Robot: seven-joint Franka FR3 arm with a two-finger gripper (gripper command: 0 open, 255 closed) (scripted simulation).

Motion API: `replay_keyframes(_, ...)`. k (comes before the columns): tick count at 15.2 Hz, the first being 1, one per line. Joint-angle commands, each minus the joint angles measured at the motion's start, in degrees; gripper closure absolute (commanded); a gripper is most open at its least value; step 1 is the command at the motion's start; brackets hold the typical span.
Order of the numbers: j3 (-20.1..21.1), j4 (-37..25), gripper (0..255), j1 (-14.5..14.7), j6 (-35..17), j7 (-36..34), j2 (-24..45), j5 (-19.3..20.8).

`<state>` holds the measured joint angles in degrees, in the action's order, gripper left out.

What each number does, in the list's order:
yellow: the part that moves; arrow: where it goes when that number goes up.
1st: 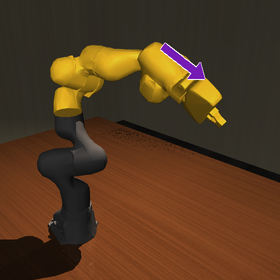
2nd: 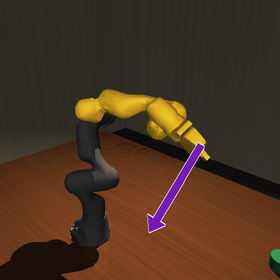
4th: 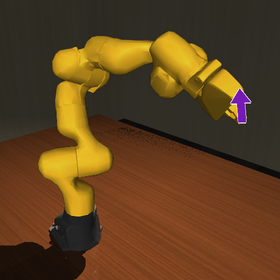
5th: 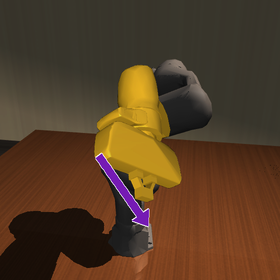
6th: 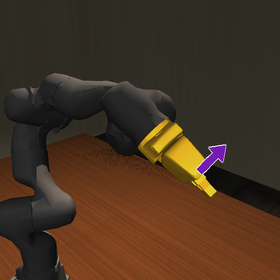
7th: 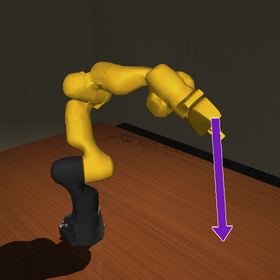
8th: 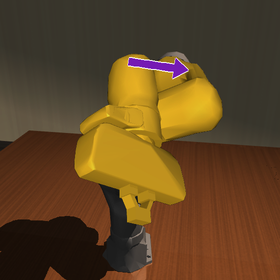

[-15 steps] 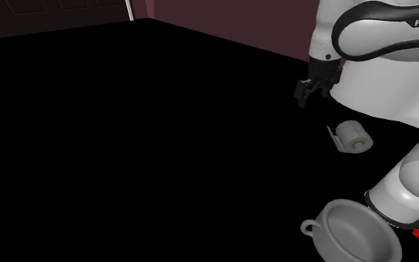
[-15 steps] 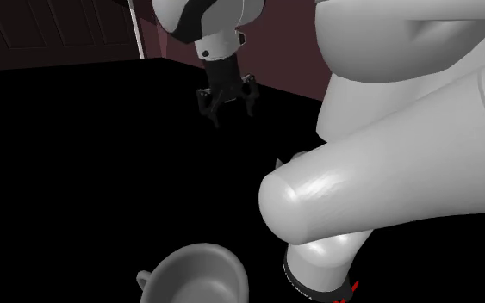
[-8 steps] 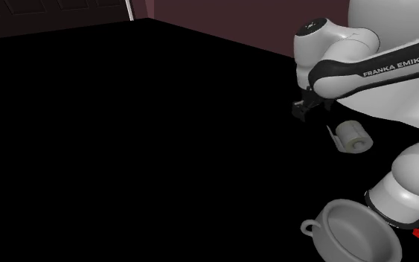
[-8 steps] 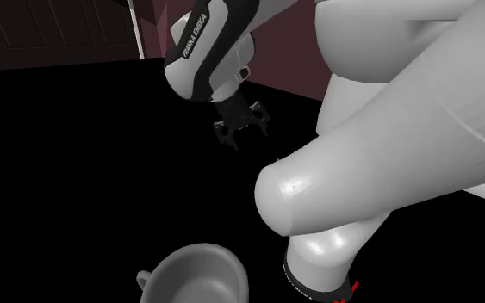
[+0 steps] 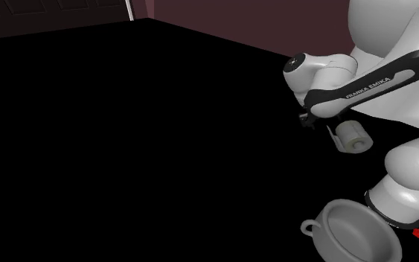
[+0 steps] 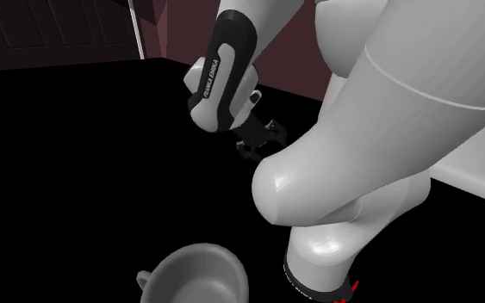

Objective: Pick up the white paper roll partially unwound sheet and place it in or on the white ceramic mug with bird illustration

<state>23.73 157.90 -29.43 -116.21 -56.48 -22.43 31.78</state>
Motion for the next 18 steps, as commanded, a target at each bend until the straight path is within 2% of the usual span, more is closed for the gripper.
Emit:
replay_keyframes(1,-0.06,0.57,0,-1.11,-1.19,-1.44,1.11,1.73)
replay_keyframes(6,-1.10,2.66,0,-3.62,-5.52,-3.45,3.39,5.94)
replay_keyframes(14,-1.12,2.66,0,-3.60,-5.51,-3.46,3.39,5.94)
replay_keyframes(15,-1.02,2.76,255,-3.38,-5.35,-3.44,3.18,5.65)
replay_keyframes(18,-0.93,2.78,255,-3.08,-5.00,-3.24,2.78,5.17)
